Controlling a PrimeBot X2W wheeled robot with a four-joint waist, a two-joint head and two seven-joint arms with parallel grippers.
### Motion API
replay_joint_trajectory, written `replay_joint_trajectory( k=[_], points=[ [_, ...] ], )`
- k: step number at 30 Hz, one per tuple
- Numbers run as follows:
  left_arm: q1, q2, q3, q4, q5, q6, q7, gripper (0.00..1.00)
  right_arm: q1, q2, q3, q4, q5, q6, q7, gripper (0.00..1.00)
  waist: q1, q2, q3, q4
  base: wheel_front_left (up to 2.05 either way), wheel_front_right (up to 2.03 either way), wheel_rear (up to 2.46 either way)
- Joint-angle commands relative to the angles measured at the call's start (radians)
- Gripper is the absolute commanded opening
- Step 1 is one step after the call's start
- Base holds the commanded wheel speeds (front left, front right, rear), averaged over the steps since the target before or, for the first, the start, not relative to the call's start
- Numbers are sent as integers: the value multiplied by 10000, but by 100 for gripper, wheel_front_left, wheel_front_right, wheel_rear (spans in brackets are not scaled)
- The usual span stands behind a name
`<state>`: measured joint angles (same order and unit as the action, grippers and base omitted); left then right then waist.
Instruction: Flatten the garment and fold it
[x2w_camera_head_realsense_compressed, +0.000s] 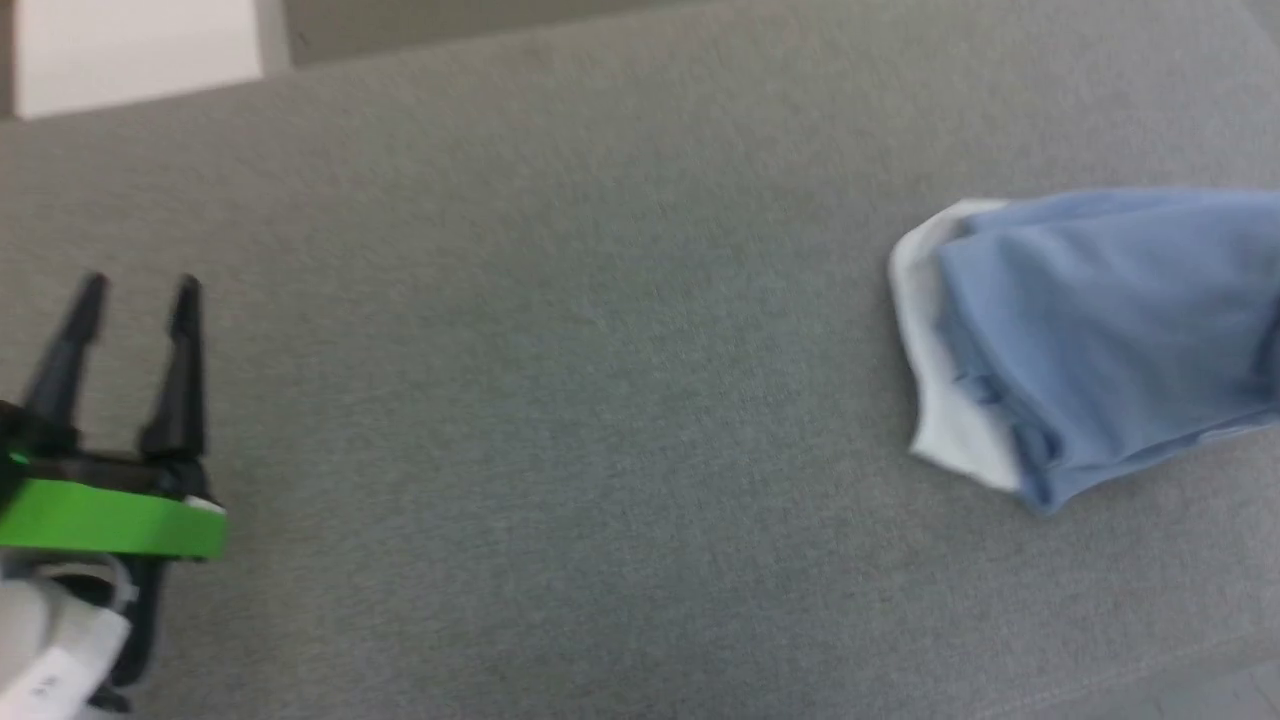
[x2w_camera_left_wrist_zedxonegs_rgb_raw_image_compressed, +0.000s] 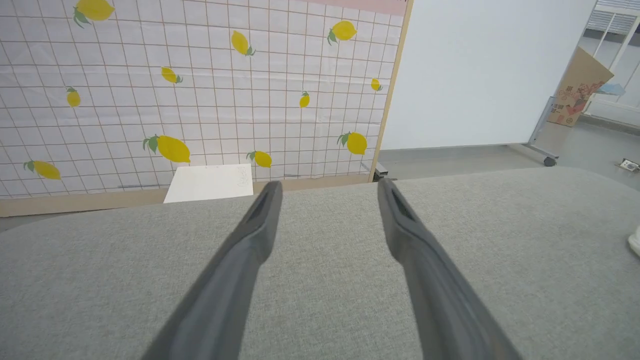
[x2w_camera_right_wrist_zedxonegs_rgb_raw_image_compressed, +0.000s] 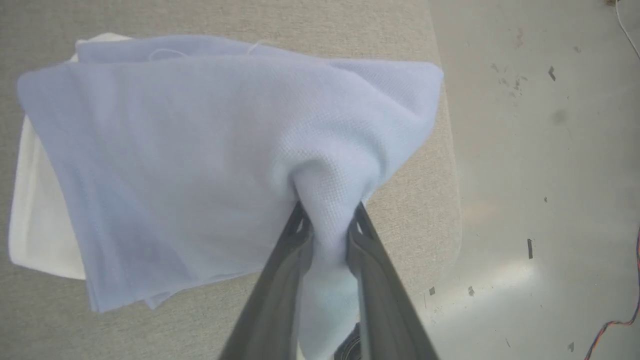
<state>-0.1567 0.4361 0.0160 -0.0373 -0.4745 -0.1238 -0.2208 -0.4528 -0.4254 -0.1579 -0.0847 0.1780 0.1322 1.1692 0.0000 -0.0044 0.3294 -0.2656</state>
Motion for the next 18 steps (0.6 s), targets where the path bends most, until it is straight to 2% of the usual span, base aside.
replay_joint_trajectory(
  k=[1, 10, 13, 18],
  points=[
    [-137, 308, 161, -216, -100, -65, 40, 100, -297, 180, -377, -169, -262, -15, -192, 0, 0, 44, 2091, -486, 0, 0, 0],
    [306, 1672, 1604, -1805, -515, -1, 363, 100, -1000, 935, -2740, -297, -1431, -15, -961, 0, 0, 44, 3851, -399, 0, 0, 0],
    [603, 1920, 2069, -2230, -632, 55, 476, 100, -1265, 1175, -3293, -296, -1623, -15, -1159, 0, 0, 44, 4120, -495, 0, 0, 0],
    [1115, 2199, 2599, -2765, -733, 124, 700, 100, -1502, 1201, -3872, -325, -1945, -15, -1385, 0, 0, 44, 4305, -701, 0, 0, 0]
  ],
)
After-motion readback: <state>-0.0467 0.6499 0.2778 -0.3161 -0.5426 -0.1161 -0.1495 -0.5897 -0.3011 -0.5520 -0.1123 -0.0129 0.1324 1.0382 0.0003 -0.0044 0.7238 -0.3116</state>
